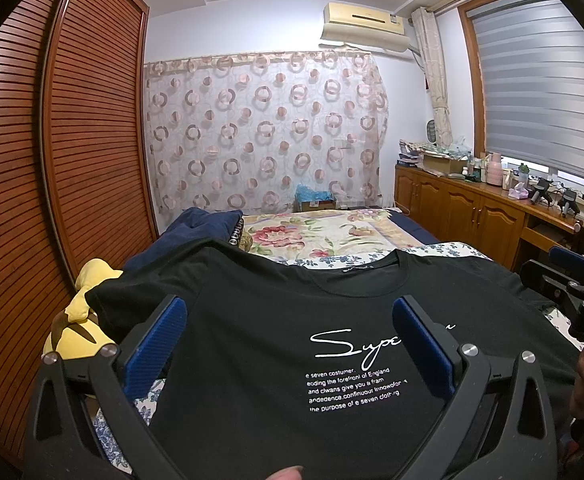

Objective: Fold small clothes

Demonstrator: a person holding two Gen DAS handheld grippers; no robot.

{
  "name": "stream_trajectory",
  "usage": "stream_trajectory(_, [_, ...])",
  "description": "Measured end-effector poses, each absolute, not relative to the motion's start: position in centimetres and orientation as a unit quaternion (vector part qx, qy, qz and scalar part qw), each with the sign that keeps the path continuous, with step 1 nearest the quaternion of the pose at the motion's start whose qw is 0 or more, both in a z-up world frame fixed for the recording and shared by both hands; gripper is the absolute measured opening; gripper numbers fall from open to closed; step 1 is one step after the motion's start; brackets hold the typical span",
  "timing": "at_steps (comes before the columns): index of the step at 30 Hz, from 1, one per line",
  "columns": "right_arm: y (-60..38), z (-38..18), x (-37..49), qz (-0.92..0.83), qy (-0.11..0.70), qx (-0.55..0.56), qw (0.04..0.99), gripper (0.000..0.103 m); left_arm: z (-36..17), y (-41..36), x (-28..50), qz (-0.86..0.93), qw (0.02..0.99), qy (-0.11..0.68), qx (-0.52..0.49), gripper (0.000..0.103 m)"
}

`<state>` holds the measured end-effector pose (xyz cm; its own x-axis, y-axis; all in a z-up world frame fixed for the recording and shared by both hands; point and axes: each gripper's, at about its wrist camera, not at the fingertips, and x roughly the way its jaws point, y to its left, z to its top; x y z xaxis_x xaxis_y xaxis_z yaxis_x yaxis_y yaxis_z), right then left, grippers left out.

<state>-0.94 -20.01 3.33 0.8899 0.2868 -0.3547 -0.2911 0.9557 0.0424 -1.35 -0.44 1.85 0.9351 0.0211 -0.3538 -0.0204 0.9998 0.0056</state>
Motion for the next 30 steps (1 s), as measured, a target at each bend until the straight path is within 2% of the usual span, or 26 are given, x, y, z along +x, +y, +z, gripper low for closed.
stream_trajectory(11, [-20.2, 3.0, -0.8, 0.154, 0.185, -0.006, 0.971, 0.103, 2.2, -0.2, -1.3, 0.006, 0.982, 0.187, 0.000, 0.103])
stream_trajectory(30, [-15.9, 1.5, 1.4, 0.227, 0.220, -0.036, 0.948, 0.103, -2.2, 8.7, 1.0, 0.032, 0.966, 0.254, -0.028, 0.103])
